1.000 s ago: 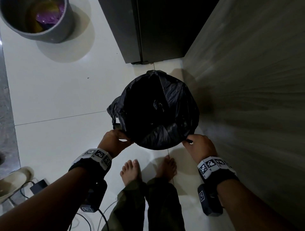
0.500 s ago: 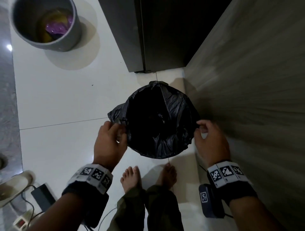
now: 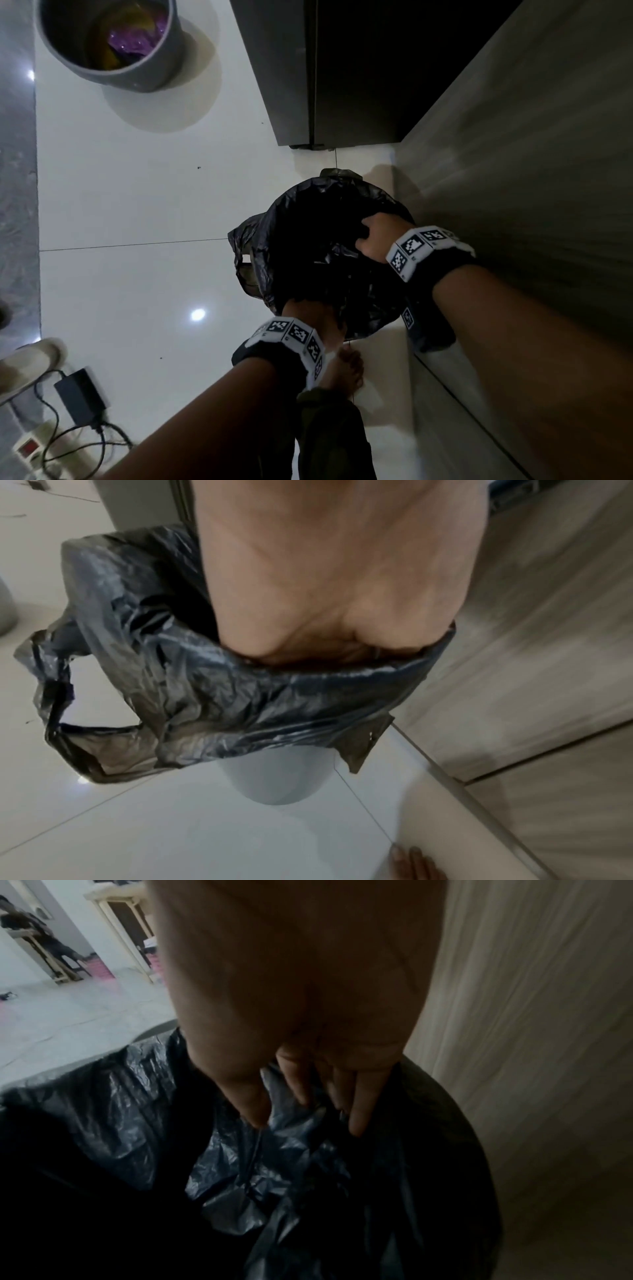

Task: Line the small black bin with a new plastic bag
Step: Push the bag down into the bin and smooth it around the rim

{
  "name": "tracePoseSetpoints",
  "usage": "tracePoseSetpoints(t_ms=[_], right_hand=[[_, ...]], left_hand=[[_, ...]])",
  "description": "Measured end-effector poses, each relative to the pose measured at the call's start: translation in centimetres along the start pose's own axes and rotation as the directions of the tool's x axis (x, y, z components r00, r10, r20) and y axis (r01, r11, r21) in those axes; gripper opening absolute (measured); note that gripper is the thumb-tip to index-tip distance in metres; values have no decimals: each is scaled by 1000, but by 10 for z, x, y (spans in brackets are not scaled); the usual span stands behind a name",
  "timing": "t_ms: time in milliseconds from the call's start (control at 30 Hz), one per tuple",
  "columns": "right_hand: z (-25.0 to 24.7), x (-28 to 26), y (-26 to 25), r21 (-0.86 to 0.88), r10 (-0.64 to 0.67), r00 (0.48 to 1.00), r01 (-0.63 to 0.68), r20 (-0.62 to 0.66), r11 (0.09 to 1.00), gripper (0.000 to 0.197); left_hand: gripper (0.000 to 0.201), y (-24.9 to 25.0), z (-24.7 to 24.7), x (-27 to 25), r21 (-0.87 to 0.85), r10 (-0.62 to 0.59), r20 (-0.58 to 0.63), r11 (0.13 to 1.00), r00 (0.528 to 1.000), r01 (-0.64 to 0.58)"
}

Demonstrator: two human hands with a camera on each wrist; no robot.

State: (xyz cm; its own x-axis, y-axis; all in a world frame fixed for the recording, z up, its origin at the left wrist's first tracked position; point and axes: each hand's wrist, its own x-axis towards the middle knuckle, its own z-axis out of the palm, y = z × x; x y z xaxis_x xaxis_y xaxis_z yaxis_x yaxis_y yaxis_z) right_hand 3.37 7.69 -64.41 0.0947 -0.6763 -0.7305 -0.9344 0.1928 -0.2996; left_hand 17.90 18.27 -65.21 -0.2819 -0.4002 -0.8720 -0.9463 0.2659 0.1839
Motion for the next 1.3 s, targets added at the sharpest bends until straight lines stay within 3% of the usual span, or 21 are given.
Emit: tracePoseSetpoints(t_ms=[67,133,233,333,400,433,500,600,666,700,733,766,833,900,933,999,1066,1166,1299], right_hand=[[0,1,-5,8,1,999,-1,-33,1000,44],[3,-3,-9,33,-17,998,19,-61,999,46],[5,-16,-9,134,-9,976,39,-216,990,35],[3,-37,-3,231,18,873,109,-487,967,27],[4,-48,7,242,91,812,63,-576,968,29],[6,-52,15,271,141,808,24,-572,962,32],[13,-55,31,385,239,854,-49,-463,922,38],[20,-57,46,483,269,919,-103,-287,869,34],[21,-59,49,511,272,929,-113,-249,852,31],[21,-59,50,534,273,932,-108,-240,839,30],[22,-60,51,564,273,934,-99,-232,820,30],[22,-59,51,594,273,936,-92,-223,799,29],[22,-58,51,632,267,941,-79,-208,771,29],[23,-58,50,647,264,942,-71,-207,759,31],[24,-57,49,654,265,940,-65,-212,753,33],[26,-57,46,664,277,935,-62,-222,745,34],[27,-56,43,669,295,927,-69,-230,740,34],[29,-55,40,694,330,915,-82,-233,715,34],[28,-53,39,710,344,918,-109,-196,696,33]], left_hand=[[52,0,-2,-2,-30,-49,44,998,998,50],[53,0,-6,-4,-19,-41,-1,999,999,41],[42,3,-14,-5,-80,74,-246,992,966,-96],[57,12,-16,-8,-211,153,-456,939,877,-273],[64,20,-11,-9,-262,208,-438,901,875,-346],[60,24,-8,-9,-283,231,-387,892,893,-353],[50,32,-2,-7,-335,233,-241,891,942,-306],[44,35,-5,-3,-425,148,-53,892,988,-156],[40,27,-14,-1,-457,150,-41,876,988,-152],[37,19,-21,-2,-456,164,-110,868,980,-197],[37,10,-27,-3,-423,171,-231,869,958,-257],[42,0,-33,-5,-364,158,-396,877,905,-312],[53,-19,-40,-9,-262,44,-677,918,735,-296],[62,-37,-48,-14,-334,-157,-783,922,602,-194],[66,-47,-50,-15,-433,-264,-763,887,590,-163],[70,-62,-50,-11,-665,-418,-608,732,675,-146],[59,-69,-49,-7,-765,-444,-513,625,734,-156],[40,-67,-54,-9,-783,-464,-502,602,730,-156],[32,-64,-61,-13,-800,-472,-489,578,733,-161]])
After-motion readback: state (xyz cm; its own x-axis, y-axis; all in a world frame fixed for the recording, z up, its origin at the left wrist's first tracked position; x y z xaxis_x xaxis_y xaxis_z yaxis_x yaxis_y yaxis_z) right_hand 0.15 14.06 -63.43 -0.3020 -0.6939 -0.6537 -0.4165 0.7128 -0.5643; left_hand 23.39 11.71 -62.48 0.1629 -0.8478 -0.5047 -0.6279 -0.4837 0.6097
